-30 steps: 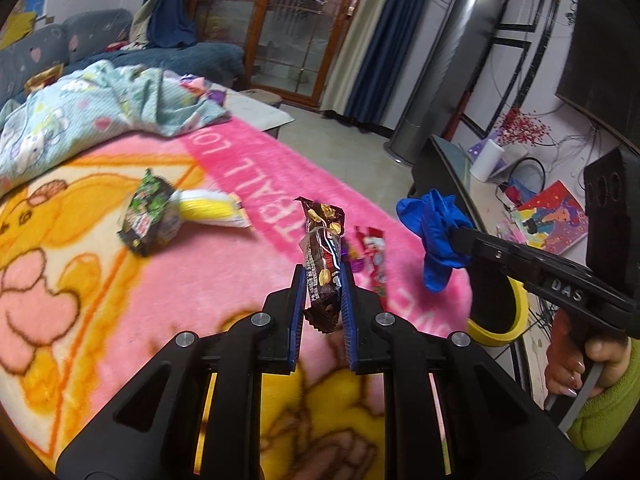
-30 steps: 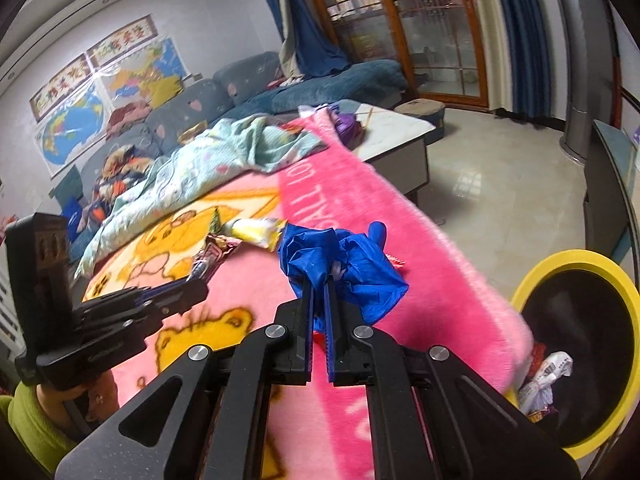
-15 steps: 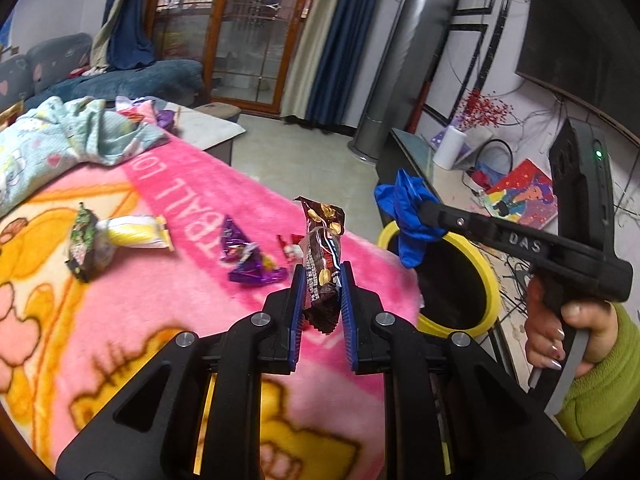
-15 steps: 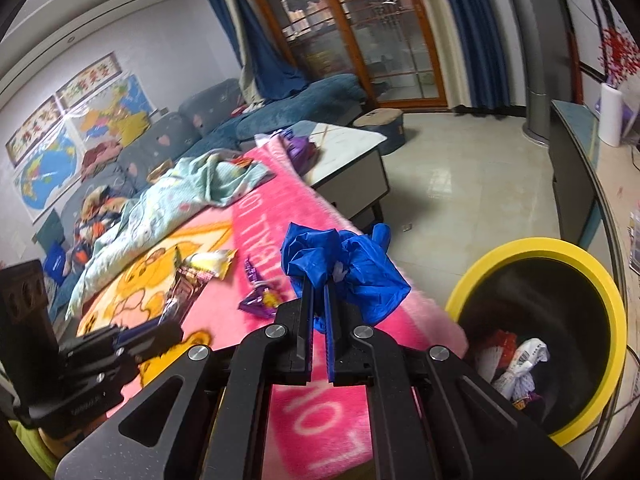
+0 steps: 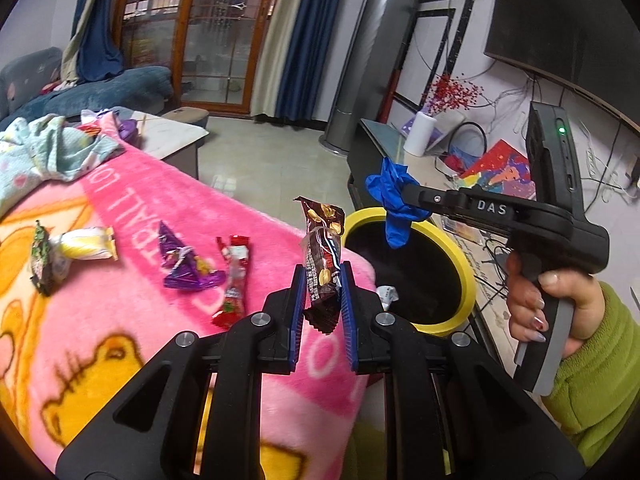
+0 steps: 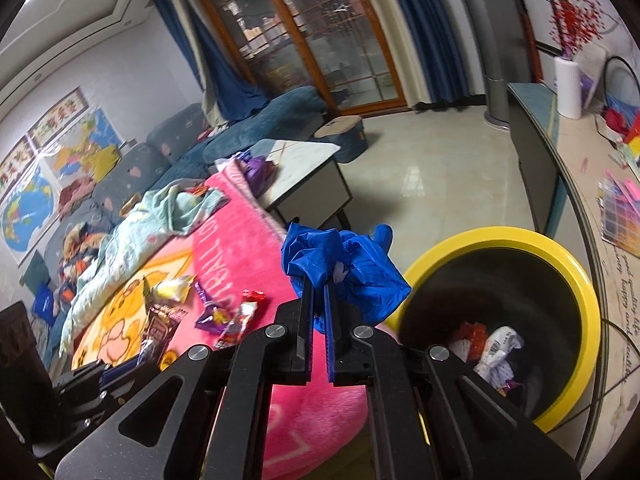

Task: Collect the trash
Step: 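Carry the chocolate wrapper and blue bag over the yellow bin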

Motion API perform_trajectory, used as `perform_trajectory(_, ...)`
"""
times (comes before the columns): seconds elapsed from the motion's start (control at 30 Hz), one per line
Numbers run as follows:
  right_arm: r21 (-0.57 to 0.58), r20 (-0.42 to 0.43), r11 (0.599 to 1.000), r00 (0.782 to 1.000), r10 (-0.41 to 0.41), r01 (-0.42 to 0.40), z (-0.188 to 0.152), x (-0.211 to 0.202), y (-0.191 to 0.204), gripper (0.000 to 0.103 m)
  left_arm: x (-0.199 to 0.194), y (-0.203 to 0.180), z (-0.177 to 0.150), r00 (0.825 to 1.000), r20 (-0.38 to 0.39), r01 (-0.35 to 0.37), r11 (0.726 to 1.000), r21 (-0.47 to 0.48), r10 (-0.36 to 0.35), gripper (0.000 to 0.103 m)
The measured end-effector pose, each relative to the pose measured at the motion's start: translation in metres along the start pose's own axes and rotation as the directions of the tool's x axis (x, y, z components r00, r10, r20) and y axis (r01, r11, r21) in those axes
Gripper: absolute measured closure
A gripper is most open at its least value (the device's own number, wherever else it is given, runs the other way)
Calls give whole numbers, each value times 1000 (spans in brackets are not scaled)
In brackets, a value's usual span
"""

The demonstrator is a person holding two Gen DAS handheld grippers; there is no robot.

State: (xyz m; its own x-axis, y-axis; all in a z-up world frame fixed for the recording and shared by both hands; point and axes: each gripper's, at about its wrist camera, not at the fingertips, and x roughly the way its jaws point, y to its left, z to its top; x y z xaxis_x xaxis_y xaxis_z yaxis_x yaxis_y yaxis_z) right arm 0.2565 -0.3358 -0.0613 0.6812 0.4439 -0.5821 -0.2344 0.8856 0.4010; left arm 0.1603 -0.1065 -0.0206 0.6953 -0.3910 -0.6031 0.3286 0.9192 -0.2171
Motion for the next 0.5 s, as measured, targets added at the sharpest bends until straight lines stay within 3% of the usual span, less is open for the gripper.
perform_trajectory(0.5,114,38,989,995,-96,91,2,-16,-59,98,25,-39,6,999,-10,52,995,86,-51,92)
